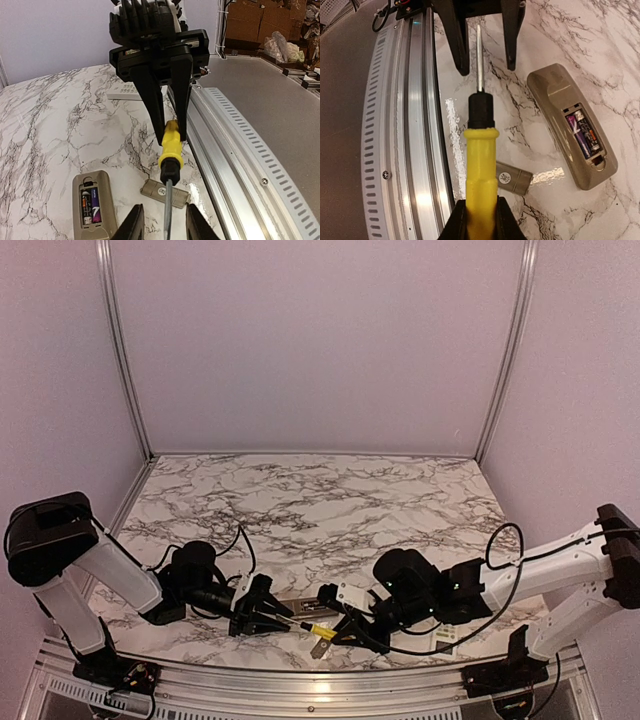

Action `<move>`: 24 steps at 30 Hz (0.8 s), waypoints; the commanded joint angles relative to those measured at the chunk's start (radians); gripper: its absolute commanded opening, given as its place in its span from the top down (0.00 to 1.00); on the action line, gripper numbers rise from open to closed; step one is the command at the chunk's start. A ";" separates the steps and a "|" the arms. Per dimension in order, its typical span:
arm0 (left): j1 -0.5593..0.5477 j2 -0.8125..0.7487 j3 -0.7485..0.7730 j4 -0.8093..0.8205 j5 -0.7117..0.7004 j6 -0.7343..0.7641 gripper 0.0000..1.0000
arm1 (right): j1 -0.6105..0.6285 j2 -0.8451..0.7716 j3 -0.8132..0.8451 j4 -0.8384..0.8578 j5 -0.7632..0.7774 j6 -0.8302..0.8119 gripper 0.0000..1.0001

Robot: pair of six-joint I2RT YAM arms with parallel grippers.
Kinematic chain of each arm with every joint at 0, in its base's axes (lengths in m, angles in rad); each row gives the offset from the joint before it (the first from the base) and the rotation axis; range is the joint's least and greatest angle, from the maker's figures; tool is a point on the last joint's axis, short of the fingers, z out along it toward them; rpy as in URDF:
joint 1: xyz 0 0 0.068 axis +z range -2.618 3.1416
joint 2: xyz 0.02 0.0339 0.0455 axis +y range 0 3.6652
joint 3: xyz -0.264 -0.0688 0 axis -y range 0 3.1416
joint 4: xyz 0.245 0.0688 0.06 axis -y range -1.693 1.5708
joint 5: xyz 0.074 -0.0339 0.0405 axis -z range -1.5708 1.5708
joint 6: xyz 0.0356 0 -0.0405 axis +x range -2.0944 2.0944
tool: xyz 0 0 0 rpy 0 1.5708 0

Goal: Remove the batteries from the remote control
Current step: Pass from the right arm to the left

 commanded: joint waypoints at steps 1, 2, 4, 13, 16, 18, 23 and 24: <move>0.004 0.020 0.023 -0.046 0.029 0.014 0.70 | 0.009 0.017 0.047 0.028 -0.015 -0.014 1.00; 0.003 0.020 0.025 -0.048 0.030 0.013 0.71 | 0.008 0.021 0.049 0.030 -0.017 -0.014 1.00; 0.004 0.020 0.027 -0.056 0.032 0.018 0.72 | 0.009 0.029 0.054 0.032 -0.019 -0.014 1.00; 0.000 0.022 0.035 -0.068 0.032 0.018 0.77 | 0.010 0.054 0.066 0.035 -0.023 -0.014 1.00; -0.002 0.027 0.041 -0.075 0.032 0.020 0.80 | 0.009 0.056 0.062 0.042 -0.025 -0.014 1.00; -0.003 0.027 0.044 -0.079 0.032 0.020 0.83 | 0.009 0.060 0.062 0.041 -0.025 -0.014 1.00; -0.003 0.029 0.048 -0.087 0.032 0.021 0.99 | 0.009 0.065 0.062 0.042 -0.027 -0.014 1.00; -0.004 0.029 0.049 -0.088 0.033 0.021 1.00 | 0.009 0.064 0.061 0.042 -0.025 -0.014 1.00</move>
